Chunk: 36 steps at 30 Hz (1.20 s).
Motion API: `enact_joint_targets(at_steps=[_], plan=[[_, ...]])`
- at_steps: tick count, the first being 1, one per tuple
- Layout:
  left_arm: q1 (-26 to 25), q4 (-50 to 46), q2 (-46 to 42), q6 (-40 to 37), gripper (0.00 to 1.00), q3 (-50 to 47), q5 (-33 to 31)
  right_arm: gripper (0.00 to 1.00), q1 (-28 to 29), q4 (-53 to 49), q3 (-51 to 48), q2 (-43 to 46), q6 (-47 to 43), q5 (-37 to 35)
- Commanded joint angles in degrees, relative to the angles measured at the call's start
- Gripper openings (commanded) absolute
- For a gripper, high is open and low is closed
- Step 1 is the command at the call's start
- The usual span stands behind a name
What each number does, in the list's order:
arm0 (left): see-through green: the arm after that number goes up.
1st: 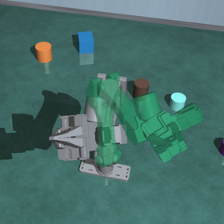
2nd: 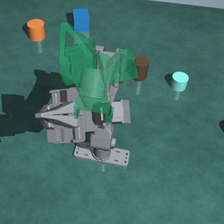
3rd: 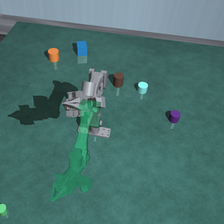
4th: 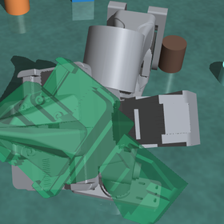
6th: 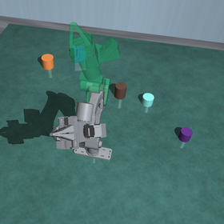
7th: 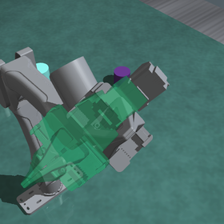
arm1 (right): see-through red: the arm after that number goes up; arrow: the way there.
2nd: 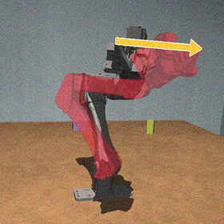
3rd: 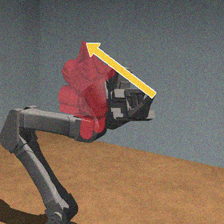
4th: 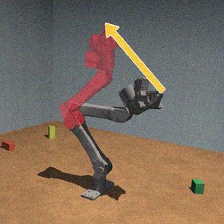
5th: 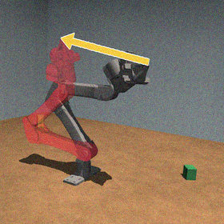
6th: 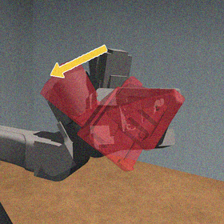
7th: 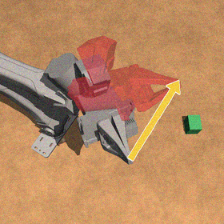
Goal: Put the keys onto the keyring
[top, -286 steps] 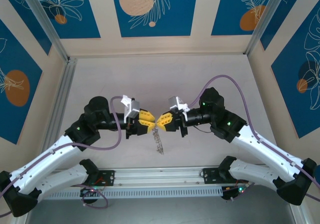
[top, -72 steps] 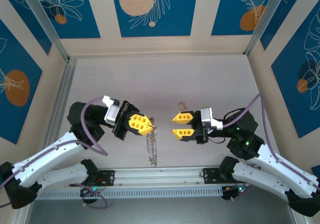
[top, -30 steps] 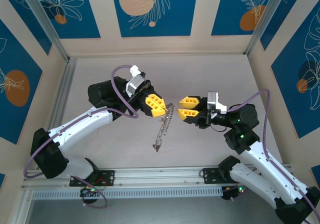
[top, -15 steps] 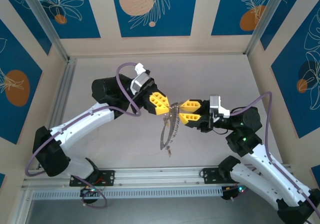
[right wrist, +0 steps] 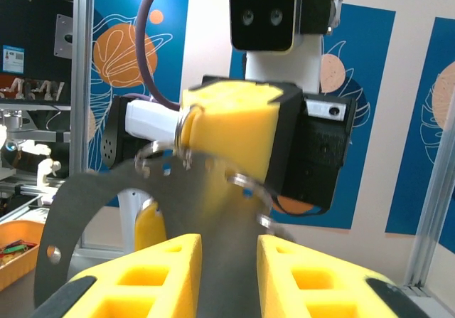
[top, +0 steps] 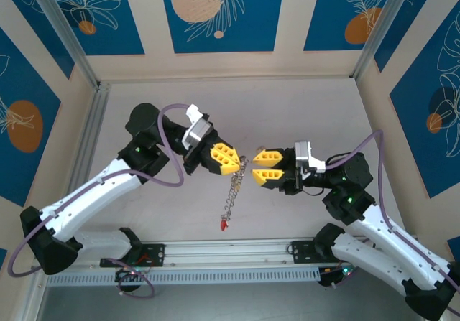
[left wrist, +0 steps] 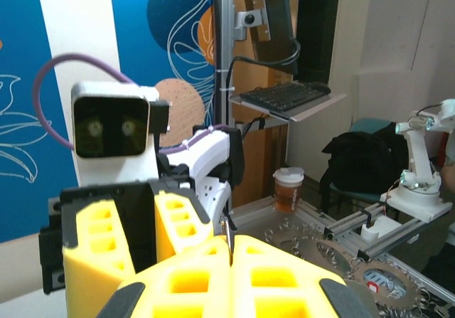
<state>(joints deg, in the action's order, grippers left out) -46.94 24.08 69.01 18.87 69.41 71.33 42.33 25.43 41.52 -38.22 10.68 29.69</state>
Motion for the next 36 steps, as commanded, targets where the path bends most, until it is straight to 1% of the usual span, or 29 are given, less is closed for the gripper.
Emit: enact_joint_targets(at_steps=[1,5,11,16,20,23,25,29,36], plan=[[-0.7,-13.5,-1.6,-11.8,0.0,1.3,-2.7,0.26,1.8,-0.7,2.4,-0.3,-1.4,-2.2],[-1.8,-25.4,-2.3,-20.5,0.0,3.3,-5.2,0.26,5.3,-3.5,4.2,-1.8,-4.0,-3.9],[-1.9,-27.6,-4.5,-22.8,0.0,2.2,-7.0,0.24,9.2,-6.8,5.4,-3.0,-7.2,-7.0],[-1.9,-29.3,-5.7,-23.9,0.0,1.9,-7.2,0.17,11.0,-10.7,7.2,-5.4,-9.1,-9.6],[-1.9,-30.2,-6.9,-24.7,0.0,1.5,-7.7,0.14,11.9,-11.2,7.0,-5.6,-9.5,-11.0],[-1.9,-31.4,-7.4,-25.5,0.0,1.6,-8.0,0.15,12.1,-13.0,7.3,-5.6,-10.0,-12.5],[-1.8,-32.0,-7.7,-25.8,0.0,1.6,-8.1,0.2,12.2,-14.7,7.4,-5.5,-10.7,-13.5],[-1.9,-32.0,-7.7,-25.8,0.0,1.6,-8.1,0.24,12.1,-16.3,7.3,-5.2,-11.4,-14.6],[-1.9,-31.4,-7.7,-25.4,0.0,1.8,-8.3,0.25,12.1,-17.1,6.6,-4.2,-11.6,-15.5]])
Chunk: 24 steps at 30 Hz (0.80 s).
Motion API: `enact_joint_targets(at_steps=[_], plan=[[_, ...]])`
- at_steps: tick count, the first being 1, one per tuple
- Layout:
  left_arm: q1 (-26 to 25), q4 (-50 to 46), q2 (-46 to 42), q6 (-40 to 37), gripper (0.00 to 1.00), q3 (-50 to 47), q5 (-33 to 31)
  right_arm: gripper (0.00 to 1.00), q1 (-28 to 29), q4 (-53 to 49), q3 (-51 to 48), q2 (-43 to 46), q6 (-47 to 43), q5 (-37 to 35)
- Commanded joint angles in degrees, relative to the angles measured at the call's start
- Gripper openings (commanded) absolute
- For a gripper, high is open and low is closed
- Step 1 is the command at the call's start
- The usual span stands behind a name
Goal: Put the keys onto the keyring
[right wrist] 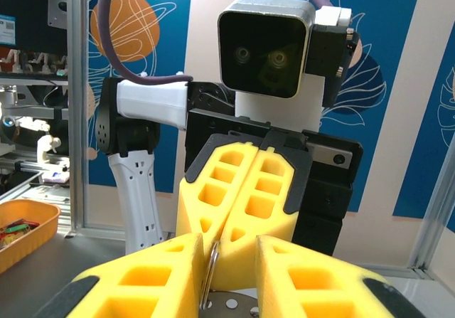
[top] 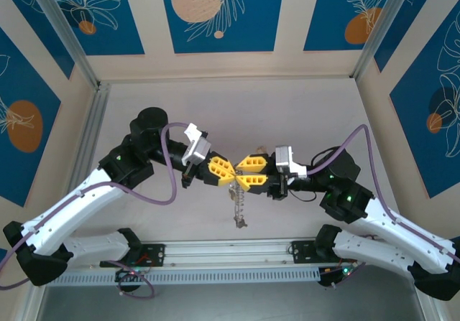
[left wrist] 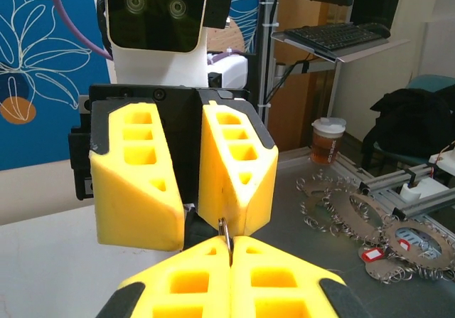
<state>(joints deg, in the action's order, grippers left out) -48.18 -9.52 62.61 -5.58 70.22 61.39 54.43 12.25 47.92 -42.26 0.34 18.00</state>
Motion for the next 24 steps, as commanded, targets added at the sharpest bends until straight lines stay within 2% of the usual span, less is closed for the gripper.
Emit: enact_joint_targets(at_steps=[1,15,18,22,24], plan=[[-0.6,2.2,-1.4,-0.9,0.0,0.9,1.6,0.25,0.0,-4.2,0.2,0.0,-1.3,-3.8],[-0.7,2.0,-1.5,-0.6,0.0,1.4,1.6,0.24,-0.5,-8.6,-0.3,0.7,-2.9,-3.1],[-0.7,2.3,-1.6,-0.7,0.0,1.4,1.7,0.18,-0.8,-8.8,-0.1,0.4,-2.9,-2.8],[-0.7,2.7,-1.5,-0.3,0.0,1.5,1.8,0.03,-1.4,-8.9,0.1,-0.3,-2.6,-2.8],[-0.7,2.6,-1.6,-0.2,0.0,1.5,1.7,0.0,-1.8,-9.2,0.3,-0.5,-2.4,-3.1]])
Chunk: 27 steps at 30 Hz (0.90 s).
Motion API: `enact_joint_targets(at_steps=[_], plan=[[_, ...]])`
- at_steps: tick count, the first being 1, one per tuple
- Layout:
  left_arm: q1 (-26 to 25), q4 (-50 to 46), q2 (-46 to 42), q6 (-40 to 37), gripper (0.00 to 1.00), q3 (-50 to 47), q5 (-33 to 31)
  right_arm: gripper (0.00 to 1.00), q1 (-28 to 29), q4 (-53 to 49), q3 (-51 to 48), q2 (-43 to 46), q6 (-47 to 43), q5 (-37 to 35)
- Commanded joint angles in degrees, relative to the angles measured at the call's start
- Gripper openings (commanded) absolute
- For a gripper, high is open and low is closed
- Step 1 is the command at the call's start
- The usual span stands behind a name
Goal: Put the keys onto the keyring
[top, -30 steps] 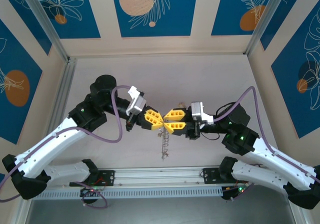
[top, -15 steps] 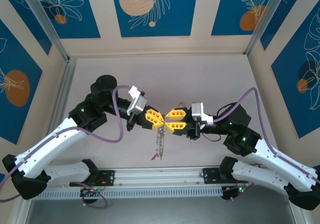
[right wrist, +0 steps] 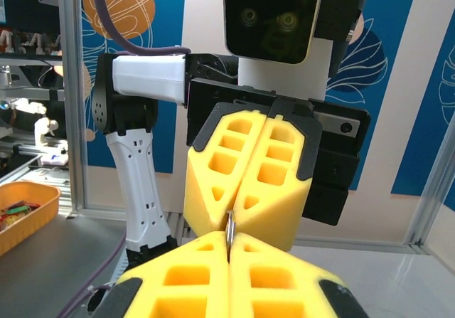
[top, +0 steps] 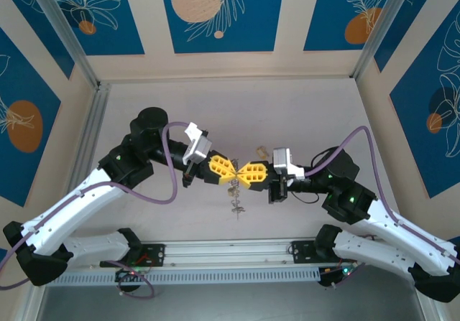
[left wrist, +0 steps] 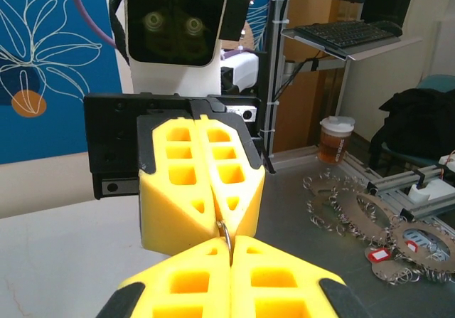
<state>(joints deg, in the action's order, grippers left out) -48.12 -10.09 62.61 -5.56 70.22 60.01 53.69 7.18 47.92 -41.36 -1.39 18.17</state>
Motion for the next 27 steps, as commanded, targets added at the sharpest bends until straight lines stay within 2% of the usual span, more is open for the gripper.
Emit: enact_joint_targets(at_steps=[1,9,13,14,27], plan=[[-0.8,3.2,-1.7,-0.2,0.0,1.4,3.0,0.0,-1.3,-3.9,0.2,-1.2,-0.6,-3.0],[-0.8,3.8,-2.6,-0.1,0.0,0.4,0.7,0.0,-3.7,-0.9,-1.1,0.9,1.6,-2.2],[-0.7,5.4,-3.8,0.5,0.26,-1.3,-1.5,0.0,-4.9,4.8,-4.1,3.4,3.6,-2.3],[-0.7,6.1,-4.2,0.9,0.29,-1.7,-2.1,0.0,-5.5,5.9,-4.6,3.7,4.5,-1.6],[-0.7,10.5,-5.0,1.7,0.35,-4.2,-5.0,0.0,-8.6,16.4,-7.2,4.2,12.7,3.7]])
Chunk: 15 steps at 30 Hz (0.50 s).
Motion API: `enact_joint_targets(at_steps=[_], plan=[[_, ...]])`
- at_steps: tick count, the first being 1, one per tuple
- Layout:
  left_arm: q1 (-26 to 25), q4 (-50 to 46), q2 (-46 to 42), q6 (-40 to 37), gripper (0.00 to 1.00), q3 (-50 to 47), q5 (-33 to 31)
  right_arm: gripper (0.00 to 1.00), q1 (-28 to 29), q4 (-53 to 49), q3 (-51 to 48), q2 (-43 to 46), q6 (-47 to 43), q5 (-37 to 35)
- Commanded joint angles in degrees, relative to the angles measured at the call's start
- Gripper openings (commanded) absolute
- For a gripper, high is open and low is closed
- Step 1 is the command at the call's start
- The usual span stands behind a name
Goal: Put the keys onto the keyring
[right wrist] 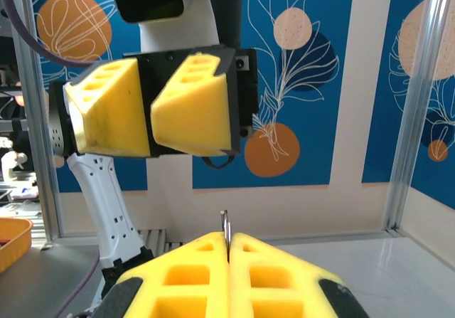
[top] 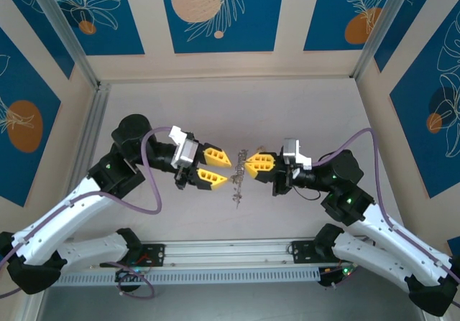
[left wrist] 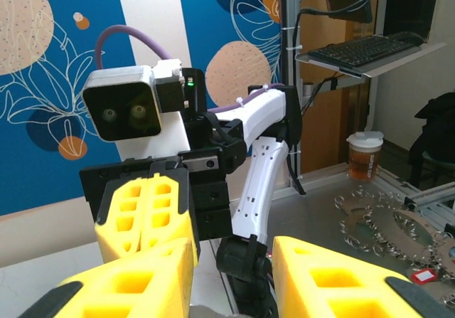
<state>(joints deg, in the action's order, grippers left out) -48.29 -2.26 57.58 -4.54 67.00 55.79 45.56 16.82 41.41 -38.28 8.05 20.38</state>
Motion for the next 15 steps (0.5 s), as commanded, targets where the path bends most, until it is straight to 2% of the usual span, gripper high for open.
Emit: enact_joint_targets(at_steps=[1,15], plan=[[-0.6,3.2,0.2,0.7,0.35,-1.0,-1.0,0.0,-0.7,7.6,-0.9,1.1,4.0,1.7],[-0.7,13.8,3.1,5.4,0.32,-3.1,-2.2,0.0,-2.0,18.0,-3.8,1.2,10.4,3.0]])
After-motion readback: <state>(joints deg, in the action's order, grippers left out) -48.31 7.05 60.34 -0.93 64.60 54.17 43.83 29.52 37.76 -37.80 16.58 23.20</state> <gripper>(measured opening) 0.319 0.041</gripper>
